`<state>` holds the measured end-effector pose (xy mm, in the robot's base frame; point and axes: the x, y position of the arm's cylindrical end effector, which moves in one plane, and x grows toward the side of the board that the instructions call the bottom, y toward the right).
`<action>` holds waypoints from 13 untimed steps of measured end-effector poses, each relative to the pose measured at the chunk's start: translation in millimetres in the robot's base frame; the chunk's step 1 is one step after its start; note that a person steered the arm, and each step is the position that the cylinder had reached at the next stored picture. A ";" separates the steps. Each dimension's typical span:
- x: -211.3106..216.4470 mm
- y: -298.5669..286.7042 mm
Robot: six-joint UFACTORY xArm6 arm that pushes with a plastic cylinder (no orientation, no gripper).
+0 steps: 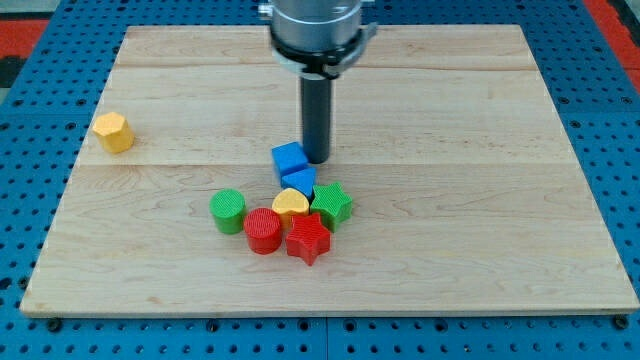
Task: Add the hexagon into the group of blocks
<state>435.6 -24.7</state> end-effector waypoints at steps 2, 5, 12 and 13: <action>-14.1 -8.1; -106.2 -231.8; 16.9 -95.4; 4.4 -147.5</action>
<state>440.0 -172.2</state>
